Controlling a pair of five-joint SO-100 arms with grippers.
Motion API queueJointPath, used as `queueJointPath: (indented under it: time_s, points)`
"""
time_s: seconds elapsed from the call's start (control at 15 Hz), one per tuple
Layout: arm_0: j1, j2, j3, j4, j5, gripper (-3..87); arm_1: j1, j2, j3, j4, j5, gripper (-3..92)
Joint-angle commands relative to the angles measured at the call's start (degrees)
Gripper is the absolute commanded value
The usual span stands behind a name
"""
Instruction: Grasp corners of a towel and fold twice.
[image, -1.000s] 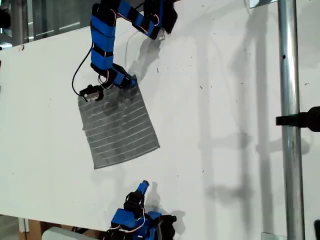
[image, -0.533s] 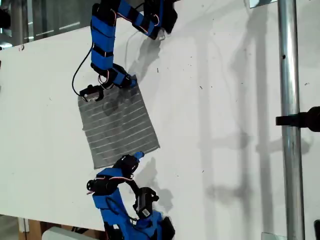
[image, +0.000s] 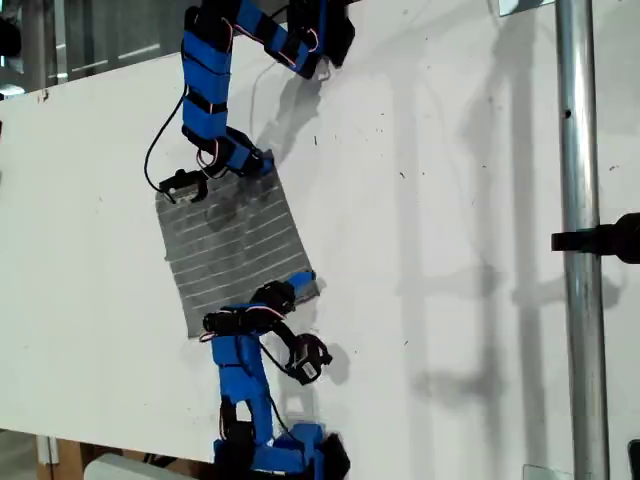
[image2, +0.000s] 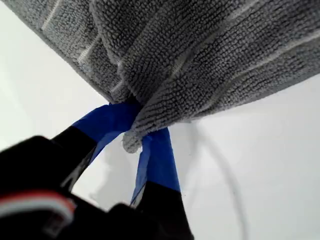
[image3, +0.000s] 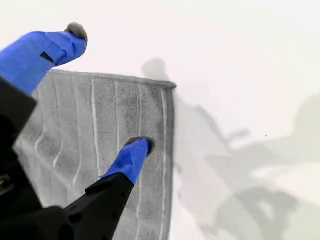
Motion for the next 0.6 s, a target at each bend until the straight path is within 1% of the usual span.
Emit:
queueJointPath:
  time_s: [0.0, 0.27, 0.33, 0.4, 0.53]
  points:
    - [-1.0, -2.9, -1.4, -2.6, -2.9, 33.9, -0.7, 1.3, 0.5, -0.8, -0.2, -0.2]
    - [-3.3, -6.7, -0.4, -5.3, -4.2, 30.7, -0.7, 1.4, 0.6, -0.8, -0.2, -0.2]
    - [-4.1, -7.6, -1.2, -5.4, -4.1, 29.6, -0.8, 1.4, 0.6, -0.8, -0.2, -0.2]
    - [-5.2, -7.8, -1.3, -5.6, -3.6, 26.1, -0.8, 1.4, 0.6, -0.8, -0.2, -0.2]
    - [-6.4, -8.1, -0.6, -5.4, -3.7, 24.2, -0.8, 1.4, 0.6, -0.8, -0.4, -0.2]
